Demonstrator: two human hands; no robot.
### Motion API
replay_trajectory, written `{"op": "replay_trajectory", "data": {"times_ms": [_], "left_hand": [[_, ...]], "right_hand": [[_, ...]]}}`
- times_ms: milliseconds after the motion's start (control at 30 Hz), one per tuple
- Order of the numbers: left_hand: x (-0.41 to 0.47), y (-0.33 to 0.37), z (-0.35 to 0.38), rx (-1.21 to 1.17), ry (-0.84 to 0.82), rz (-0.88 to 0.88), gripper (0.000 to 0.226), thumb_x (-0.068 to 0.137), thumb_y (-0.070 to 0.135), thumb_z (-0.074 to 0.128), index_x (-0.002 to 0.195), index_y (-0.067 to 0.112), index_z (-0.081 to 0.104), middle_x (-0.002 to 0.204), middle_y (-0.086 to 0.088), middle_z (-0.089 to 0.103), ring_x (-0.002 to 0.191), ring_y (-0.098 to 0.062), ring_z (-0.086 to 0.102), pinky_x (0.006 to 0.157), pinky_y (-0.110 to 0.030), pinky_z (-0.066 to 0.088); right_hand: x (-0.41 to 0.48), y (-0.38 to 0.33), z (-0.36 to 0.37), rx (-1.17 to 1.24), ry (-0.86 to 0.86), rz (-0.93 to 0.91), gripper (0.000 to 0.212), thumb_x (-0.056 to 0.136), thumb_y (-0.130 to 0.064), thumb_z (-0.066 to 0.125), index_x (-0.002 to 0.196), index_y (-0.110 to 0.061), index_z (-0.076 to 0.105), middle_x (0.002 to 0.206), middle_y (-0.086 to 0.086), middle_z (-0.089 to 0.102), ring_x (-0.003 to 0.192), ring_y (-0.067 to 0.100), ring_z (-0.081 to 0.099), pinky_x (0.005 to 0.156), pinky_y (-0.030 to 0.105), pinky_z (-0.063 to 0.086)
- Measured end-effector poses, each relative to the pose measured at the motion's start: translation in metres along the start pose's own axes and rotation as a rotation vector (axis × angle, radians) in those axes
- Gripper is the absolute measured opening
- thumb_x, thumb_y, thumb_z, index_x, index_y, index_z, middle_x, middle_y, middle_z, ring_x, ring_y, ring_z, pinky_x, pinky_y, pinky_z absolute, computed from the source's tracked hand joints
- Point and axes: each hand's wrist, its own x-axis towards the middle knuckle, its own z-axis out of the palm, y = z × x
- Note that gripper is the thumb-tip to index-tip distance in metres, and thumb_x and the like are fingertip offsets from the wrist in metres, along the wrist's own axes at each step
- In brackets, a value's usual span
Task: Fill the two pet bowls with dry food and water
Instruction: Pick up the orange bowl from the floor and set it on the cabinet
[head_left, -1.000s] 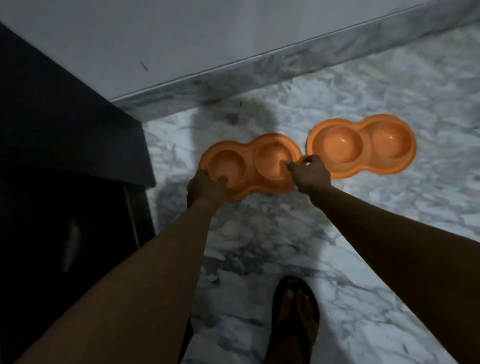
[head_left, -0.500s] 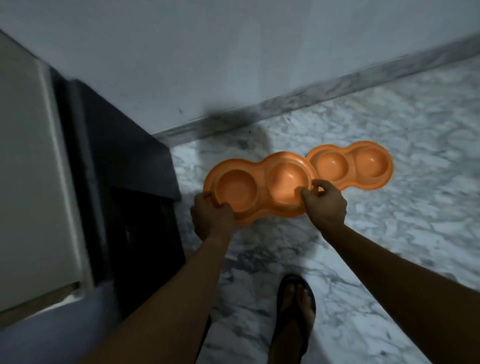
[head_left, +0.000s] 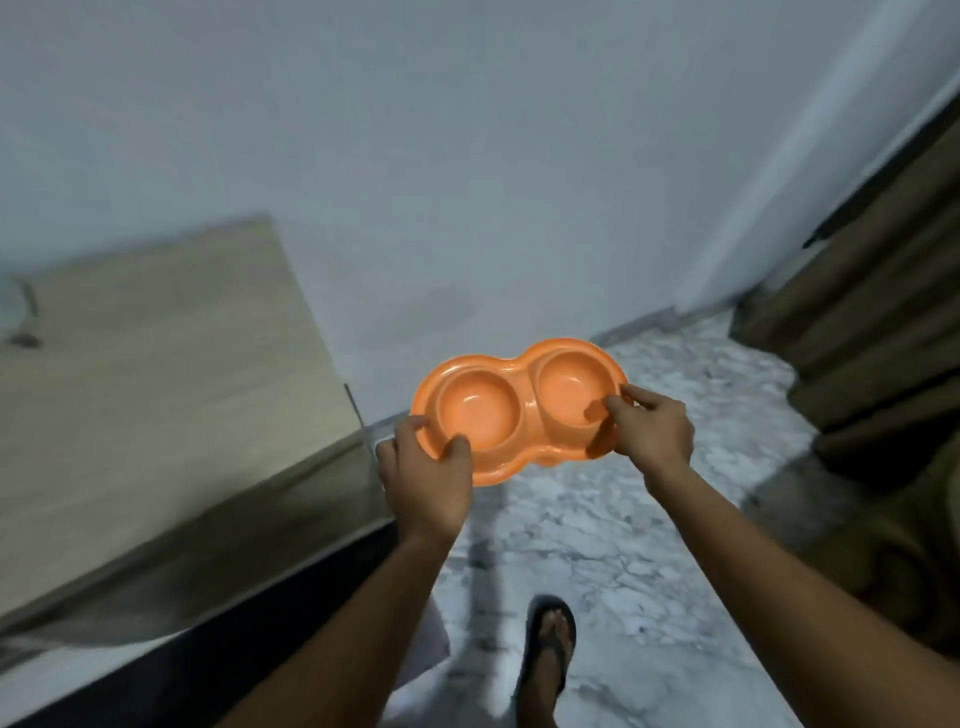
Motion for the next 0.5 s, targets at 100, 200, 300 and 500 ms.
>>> {"op": "replay_trajectory", "data": {"times_ms": [100, 200, 300, 500], "left_hand": [[-0.040, 0.044, -0.085, -0.050, -0.011, 0.109, 0.039, 0.083, 0.033, 0.070, 0.118, 0.026, 0.054, 0.122, -0.001, 0.046, 0.110, -0.020, 0.052, 0.086, -0.027, 0.037], [-0.047, 0.072, -0.158, -0.088, 0.069, 0.170, 0.038, 0.080, 0.032, 0.074, 0.114, 0.025, 0.057, 0.119, -0.001, 0.048, 0.101, -0.018, 0.054, 0.085, -0.027, 0.038], [-0.050, 0.077, -0.234, -0.132, 0.174, 0.160, 0.038, 0.079, 0.029, 0.074, 0.114, 0.024, 0.059, 0.120, 0.000, 0.048, 0.098, -0.015, 0.053, 0.087, -0.027, 0.039], [-0.052, 0.030, -0.394, -0.104, 0.380, 0.065, 0.039, 0.080, 0.033, 0.073, 0.116, 0.024, 0.060, 0.122, -0.002, 0.053, 0.107, -0.022, 0.056, 0.089, -0.032, 0.042]], "right_hand": [[-0.075, -0.057, -0.043, 0.048, 0.014, -0.059, 0.056, 0.068, -0.049, 0.072, 0.121, -0.031, 0.074, 0.121, -0.001, 0.073, 0.101, 0.027, 0.070, 0.089, 0.052, 0.059], [-0.135, -0.104, -0.055, 0.057, -0.045, -0.142, 0.055, 0.072, -0.047, 0.073, 0.123, -0.030, 0.073, 0.101, -0.005, 0.075, 0.078, 0.021, 0.075, 0.086, 0.049, 0.061], [-0.197, -0.140, -0.035, 0.066, -0.147, -0.237, 0.054, 0.076, -0.043, 0.074, 0.128, -0.026, 0.071, 0.105, -0.001, 0.076, 0.074, 0.020, 0.074, 0.086, 0.047, 0.061], [-0.310, -0.179, 0.060, 0.045, -0.394, -0.363, 0.060, 0.079, -0.048, 0.078, 0.131, -0.020, 0.068, 0.134, 0.007, 0.068, 0.095, 0.031, 0.073, 0.083, 0.050, 0.062]]}}
